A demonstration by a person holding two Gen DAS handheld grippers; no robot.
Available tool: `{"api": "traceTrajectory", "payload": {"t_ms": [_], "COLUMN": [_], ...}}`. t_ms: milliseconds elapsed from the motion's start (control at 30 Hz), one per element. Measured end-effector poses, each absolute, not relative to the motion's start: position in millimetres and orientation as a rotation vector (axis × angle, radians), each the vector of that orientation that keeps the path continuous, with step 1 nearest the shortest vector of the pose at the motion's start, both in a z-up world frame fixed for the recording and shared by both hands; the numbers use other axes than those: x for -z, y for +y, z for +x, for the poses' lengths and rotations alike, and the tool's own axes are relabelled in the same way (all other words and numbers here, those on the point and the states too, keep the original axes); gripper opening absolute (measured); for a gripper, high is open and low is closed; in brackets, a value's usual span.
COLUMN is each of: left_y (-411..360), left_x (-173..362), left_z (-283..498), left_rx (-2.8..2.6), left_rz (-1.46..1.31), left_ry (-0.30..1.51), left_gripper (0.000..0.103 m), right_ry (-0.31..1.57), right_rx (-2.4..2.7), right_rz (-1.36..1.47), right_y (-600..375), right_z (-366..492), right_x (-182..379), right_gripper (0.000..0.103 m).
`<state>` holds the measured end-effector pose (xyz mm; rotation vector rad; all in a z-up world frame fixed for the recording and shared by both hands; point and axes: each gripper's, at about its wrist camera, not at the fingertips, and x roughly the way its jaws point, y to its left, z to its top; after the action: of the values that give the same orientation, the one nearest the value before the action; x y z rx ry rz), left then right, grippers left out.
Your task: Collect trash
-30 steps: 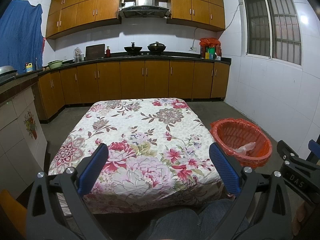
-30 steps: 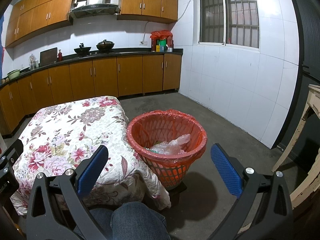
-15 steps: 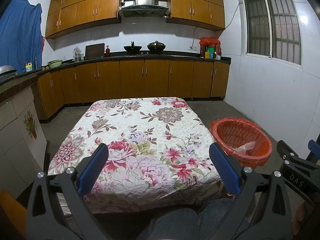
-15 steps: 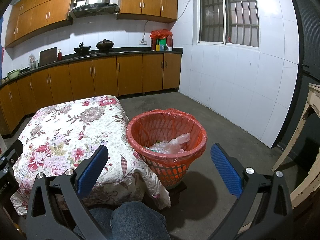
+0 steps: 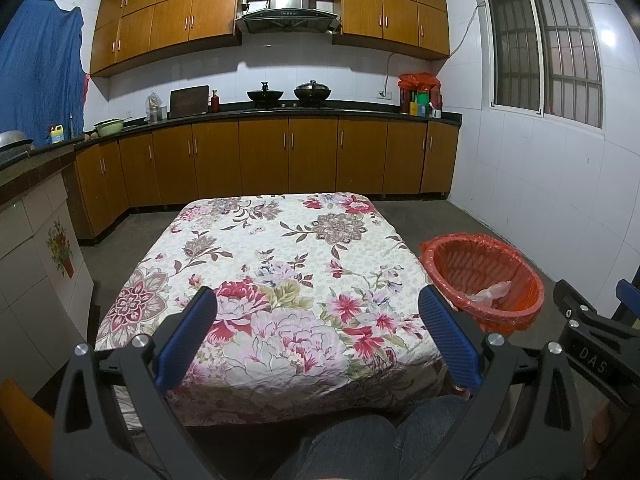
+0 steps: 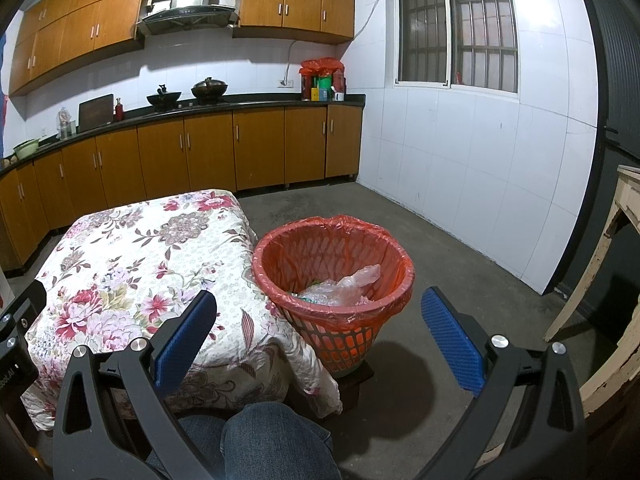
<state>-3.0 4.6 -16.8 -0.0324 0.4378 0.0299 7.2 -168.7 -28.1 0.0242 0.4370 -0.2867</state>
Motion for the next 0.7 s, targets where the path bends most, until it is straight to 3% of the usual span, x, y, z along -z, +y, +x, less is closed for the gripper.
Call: {"api": "traceTrajectory", "payload": {"t_ms": [700], "left_y": [3.5], "left_x": [18.7], "left_z": [-4.5], "left_rx": [-0.025], "left_rz": [-0.033], "left_ry": [0.441], "left_gripper": [0.099], "right_ry": [0.442], "right_rx": [0.286], "right_rz": [0.026], "right_y": [-169.6], "right_z": [7.4], "right_x": [27.7], "right_gripper": [0.101]}}
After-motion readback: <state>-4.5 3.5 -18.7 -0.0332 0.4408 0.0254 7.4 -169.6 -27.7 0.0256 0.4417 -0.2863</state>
